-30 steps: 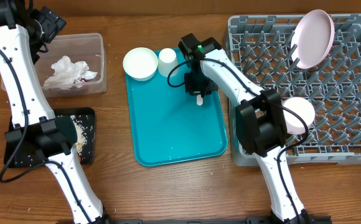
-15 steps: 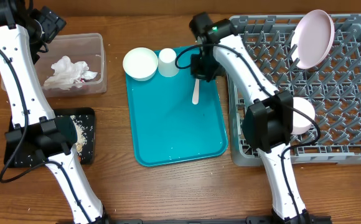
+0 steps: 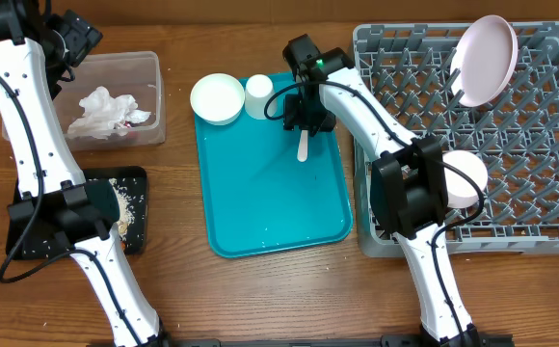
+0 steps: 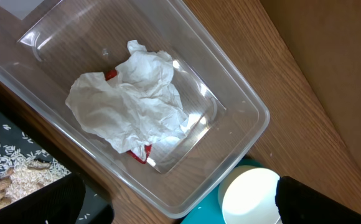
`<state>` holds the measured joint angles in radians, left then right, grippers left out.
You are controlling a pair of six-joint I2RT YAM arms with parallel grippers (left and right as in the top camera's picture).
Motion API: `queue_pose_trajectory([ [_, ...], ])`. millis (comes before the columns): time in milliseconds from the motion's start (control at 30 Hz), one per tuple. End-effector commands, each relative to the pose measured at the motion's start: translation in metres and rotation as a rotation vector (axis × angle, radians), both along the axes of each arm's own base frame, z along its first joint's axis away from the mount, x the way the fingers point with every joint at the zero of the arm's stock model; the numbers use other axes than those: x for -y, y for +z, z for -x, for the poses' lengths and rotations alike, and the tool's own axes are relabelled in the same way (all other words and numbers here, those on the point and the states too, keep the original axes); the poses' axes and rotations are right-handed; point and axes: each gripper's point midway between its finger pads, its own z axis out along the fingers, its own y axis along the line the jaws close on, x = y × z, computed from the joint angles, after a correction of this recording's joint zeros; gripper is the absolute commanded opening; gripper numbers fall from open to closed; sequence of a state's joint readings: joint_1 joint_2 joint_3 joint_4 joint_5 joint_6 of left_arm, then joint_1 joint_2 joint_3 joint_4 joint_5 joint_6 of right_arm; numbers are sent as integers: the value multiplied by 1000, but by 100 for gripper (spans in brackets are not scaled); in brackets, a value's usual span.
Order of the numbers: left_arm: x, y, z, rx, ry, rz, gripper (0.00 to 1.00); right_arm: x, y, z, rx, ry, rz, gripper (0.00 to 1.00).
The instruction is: Sort waste into correct bins and load items into the dishwasher rack
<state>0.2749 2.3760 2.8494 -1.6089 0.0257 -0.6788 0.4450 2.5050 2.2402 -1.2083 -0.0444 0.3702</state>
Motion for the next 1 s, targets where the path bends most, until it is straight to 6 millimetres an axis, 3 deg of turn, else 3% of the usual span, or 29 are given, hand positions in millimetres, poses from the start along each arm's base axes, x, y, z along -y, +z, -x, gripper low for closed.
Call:
queue_pose_trajectory([
  [0,2,0,0,-2,1,-4,100,6,-1,-1,18,-35,27,58],
  [133,5,0,-1,-2,-4,-4,100,9,-21,1,-8,-42,49,56],
  [200,6,0,-1,-2,-6,-4,100,14,-29,0,-10,-63,80,45],
  [367,5,0,-1,-2,-4,-4,100,25,-29,-2,30,-63,177,36],
  [533,6,0,-1,-2,-6,-3,100,17,-33,1,35,-43,191,35],
  [700,5,0,-1,-2,-5,-4,100,13,-54,17,-20,-32,228,35],
  [833,6,0,-1,-2,-6,-4,100,8,-55,23,-58,-56,185,15],
  [967,6,0,-1,-2,-7,-3,100,17,-53,24,-106,-90,148,4],
])
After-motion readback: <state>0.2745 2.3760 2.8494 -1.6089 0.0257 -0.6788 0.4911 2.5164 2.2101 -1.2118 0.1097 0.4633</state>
